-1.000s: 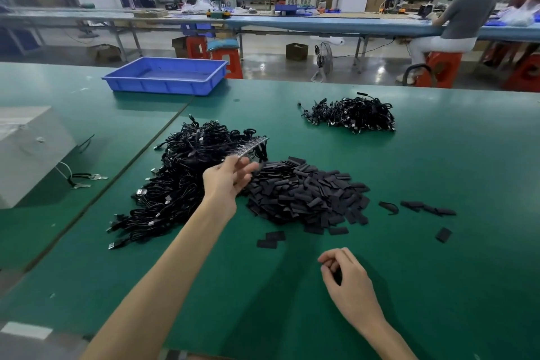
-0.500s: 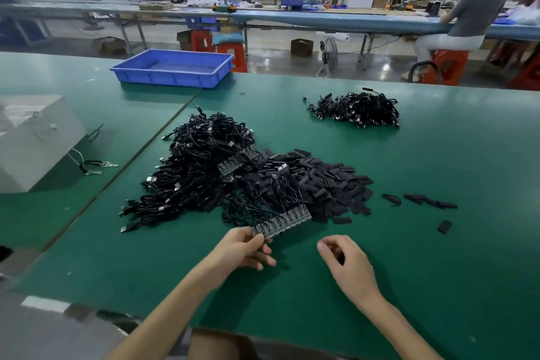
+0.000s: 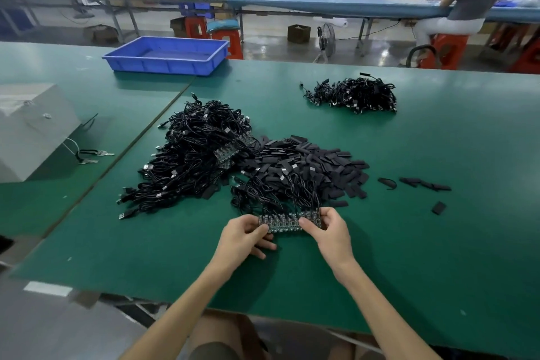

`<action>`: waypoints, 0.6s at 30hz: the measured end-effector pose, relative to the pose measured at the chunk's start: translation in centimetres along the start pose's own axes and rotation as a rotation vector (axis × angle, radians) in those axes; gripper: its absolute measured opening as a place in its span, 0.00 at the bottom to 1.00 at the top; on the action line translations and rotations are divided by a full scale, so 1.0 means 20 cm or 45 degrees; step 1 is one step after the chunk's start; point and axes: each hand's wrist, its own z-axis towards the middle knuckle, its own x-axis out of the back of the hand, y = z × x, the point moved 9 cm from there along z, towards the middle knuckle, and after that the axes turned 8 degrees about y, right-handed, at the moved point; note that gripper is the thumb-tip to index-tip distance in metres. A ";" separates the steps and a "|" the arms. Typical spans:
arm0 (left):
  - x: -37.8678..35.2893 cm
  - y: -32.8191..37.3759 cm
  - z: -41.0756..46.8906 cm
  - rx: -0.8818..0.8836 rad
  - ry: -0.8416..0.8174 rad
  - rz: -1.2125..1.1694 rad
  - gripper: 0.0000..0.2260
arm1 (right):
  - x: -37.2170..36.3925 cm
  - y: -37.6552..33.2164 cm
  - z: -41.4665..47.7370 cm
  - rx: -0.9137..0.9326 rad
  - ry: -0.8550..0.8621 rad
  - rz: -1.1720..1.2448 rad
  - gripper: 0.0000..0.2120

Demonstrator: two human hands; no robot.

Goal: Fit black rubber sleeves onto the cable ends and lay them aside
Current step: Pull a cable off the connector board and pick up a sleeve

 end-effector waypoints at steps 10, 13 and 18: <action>0.04 -0.01 0.01 0.002 0.129 -0.101 0.04 | 0.03 0.00 -0.04 0.082 0.037 -0.035 0.30; 0.05 -0.02 0.01 -0.028 0.187 -0.039 0.04 | 0.02 0.00 -0.05 0.075 0.003 -0.077 0.35; 0.05 -0.03 0.03 -0.024 0.229 0.001 0.05 | 0.00 0.00 -0.04 0.077 0.002 -0.135 0.39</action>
